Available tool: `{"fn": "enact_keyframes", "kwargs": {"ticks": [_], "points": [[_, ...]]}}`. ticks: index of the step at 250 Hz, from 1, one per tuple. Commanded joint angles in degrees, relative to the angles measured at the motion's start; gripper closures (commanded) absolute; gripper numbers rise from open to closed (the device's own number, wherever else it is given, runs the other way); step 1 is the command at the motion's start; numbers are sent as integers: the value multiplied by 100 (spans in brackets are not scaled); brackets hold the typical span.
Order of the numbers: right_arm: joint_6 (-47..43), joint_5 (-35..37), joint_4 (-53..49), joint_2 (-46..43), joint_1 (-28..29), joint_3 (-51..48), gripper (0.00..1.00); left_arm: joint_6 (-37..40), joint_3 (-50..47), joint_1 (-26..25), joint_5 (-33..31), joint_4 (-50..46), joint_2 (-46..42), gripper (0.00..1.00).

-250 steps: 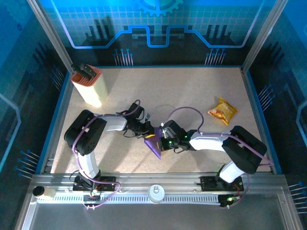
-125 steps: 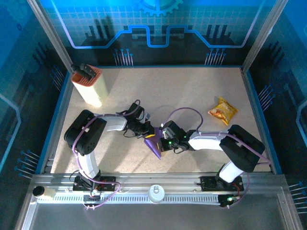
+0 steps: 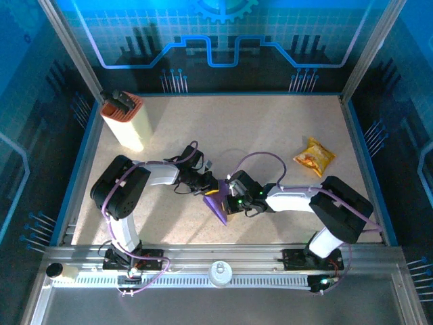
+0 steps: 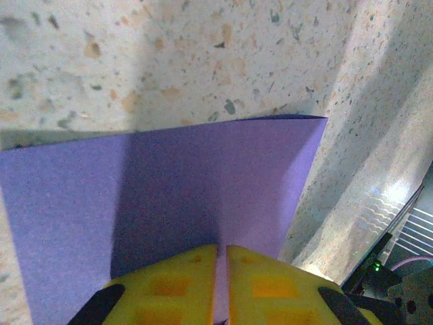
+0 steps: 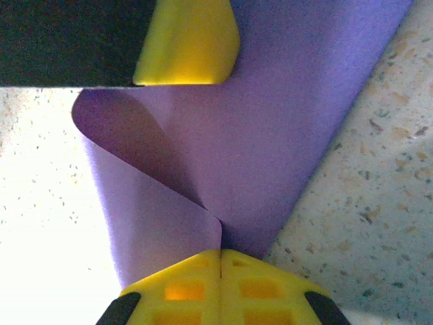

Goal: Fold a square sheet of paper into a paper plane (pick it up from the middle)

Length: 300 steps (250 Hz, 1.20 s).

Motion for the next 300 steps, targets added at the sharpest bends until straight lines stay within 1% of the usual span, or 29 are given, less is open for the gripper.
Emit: {"fn": "enact_keyframes", "kwargs": {"ticks": [1,184,262,300], "points": [[-85,-6,-133,-201,-6,191,99,-68,48,-51,-87,-309,-60,86],[20,65,-198,154,32,224,99,-44,98,-58,-80,-366,-121,86],[-23,175,-429,-133,75,249,99,-29,99,-58,-99,-402,-118,86],[-10,162,-430,-55,91,292,99,-48,111,-66,-98,-389,-130,86]]}}
